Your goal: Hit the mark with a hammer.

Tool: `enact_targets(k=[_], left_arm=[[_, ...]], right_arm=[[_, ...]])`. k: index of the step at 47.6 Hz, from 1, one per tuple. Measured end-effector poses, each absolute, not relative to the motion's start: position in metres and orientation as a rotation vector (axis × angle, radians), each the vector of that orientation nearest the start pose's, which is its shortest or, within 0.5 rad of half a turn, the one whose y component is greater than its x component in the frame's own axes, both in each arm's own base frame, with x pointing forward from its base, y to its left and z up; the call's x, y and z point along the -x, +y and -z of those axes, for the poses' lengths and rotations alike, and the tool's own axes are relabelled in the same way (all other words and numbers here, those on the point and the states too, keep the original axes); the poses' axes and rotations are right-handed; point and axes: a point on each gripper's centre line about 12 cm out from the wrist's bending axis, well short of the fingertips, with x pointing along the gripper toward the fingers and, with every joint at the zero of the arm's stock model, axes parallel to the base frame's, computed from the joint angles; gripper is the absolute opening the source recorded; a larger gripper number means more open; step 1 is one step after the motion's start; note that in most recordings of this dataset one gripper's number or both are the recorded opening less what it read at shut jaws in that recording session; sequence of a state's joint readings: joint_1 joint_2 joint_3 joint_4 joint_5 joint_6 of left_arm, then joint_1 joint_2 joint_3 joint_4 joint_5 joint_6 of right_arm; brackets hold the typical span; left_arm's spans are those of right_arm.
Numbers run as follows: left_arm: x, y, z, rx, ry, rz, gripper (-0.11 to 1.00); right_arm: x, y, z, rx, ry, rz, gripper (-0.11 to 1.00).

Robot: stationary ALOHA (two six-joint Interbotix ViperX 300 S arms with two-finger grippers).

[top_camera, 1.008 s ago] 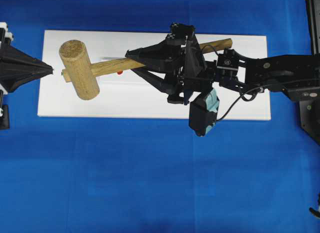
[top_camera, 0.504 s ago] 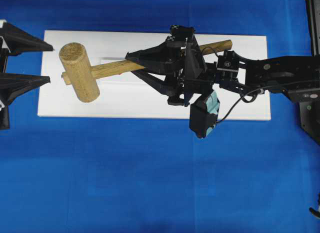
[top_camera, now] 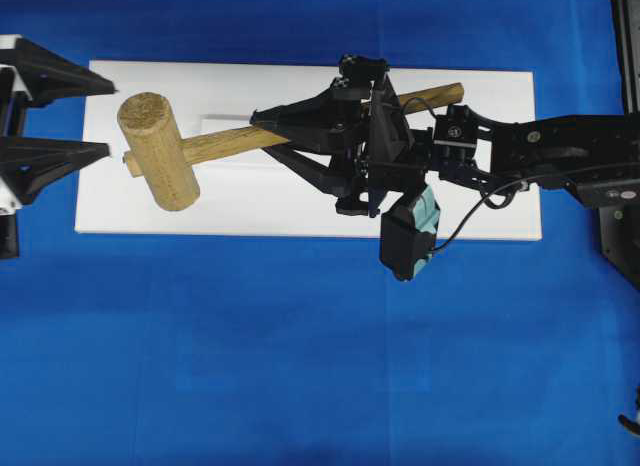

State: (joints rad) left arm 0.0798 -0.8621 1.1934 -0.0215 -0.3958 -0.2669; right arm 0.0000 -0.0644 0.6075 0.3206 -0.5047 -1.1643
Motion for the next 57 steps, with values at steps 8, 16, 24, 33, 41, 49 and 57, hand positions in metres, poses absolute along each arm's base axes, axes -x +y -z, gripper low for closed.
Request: enact_targets(k=[8,16,24,33,41,49,57], left_arm=[[-0.230,0.020,-0.271,0.287,-0.062,-0.082,0.94],[-0.252,0.021,-0.267,0.289,-0.036,-0.086,0.94],[-0.269,0.023,-0.265,0.293,-0.022,-0.089,0.94],[-0.274,0.023,-0.267,0.294,-0.024,-0.088,0.93],[-0.274,0.024,-0.269,0.295,-0.032,-0.089,0.89],[-0.273,0.023,-0.270,0.338,-0.035,-0.086,0.49],[-0.273,0.023,-0.267,0.363,-0.004,-0.091,0.45]], right_arm=[[-0.413,-0.019,-0.267,0.876,0.129,0.120,0.09],[-0.413,-0.021,-0.268,0.858,0.134,0.131,0.09],[-0.413,-0.021,-0.267,0.853,0.137,0.131,0.09],[-0.413,-0.021,-0.268,0.851,0.135,0.132,0.09],[-0.413,-0.020,-0.267,0.852,0.141,0.124,0.09],[-0.413,-0.022,-0.265,0.843,0.151,0.128,0.09],[-0.413,-0.022,-0.264,0.839,0.161,0.124,0.09]])
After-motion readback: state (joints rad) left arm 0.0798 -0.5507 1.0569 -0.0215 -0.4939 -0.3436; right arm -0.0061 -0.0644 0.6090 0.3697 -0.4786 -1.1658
